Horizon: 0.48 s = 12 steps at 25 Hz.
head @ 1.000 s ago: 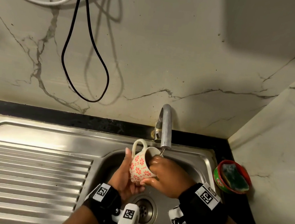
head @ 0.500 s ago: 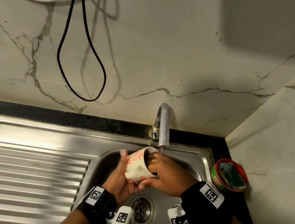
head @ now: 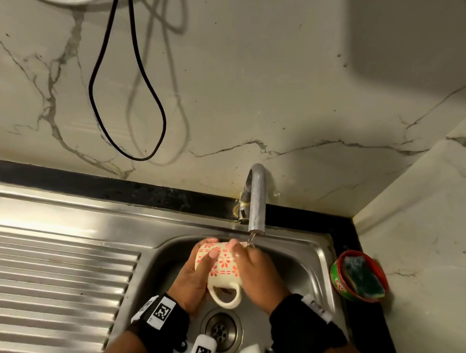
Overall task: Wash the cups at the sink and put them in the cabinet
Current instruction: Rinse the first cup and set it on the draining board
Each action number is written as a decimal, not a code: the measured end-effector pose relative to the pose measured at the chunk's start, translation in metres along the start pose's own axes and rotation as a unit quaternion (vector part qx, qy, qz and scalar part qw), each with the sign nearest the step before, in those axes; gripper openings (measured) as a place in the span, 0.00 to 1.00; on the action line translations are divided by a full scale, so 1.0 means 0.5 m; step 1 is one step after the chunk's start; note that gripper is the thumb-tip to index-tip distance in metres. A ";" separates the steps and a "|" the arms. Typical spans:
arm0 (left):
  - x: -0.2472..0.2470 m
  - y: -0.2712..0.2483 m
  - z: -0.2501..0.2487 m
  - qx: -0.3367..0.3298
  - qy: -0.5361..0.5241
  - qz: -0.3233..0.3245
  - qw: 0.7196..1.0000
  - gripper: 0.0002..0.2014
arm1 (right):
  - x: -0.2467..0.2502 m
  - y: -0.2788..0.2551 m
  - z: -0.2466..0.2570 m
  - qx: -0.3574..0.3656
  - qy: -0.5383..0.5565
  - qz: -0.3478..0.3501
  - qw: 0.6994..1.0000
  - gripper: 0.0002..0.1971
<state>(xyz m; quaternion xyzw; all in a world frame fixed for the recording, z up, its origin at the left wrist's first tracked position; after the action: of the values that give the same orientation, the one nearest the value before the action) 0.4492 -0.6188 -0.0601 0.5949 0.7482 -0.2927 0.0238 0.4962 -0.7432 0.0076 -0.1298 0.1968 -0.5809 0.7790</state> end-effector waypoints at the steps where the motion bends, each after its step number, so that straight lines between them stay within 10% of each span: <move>1: -0.005 -0.004 -0.003 0.009 0.020 0.003 1.000 0.19 | 0.011 0.001 -0.008 0.028 0.007 -0.002 1.000 0.18; 5: -0.001 -0.009 -0.002 -0.067 0.128 0.009 0.989 0.27 | 0.010 0.005 -0.022 -0.106 0.167 -0.040 0.980 0.16; 12: -0.025 -0.017 0.001 0.086 0.061 -0.023 0.994 0.27 | 0.026 0.013 -0.009 0.033 -0.065 -0.058 0.996 0.19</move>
<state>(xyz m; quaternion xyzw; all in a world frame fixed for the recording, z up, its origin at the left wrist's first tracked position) 0.4450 -0.6310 -0.0523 0.5943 0.7337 -0.3197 -0.0797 0.5031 -0.7535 -0.0012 -0.1523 0.1185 -0.6214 0.7594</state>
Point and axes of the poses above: each hand's wrist, its own y-axis towards the middle knuckle, its own x-axis out of the back of the hand, z = x × y, the point moved 1 cm from there along y, towards the middle knuckle, and after that the axes turned 14 degrees about y, right-handed, at the moved point
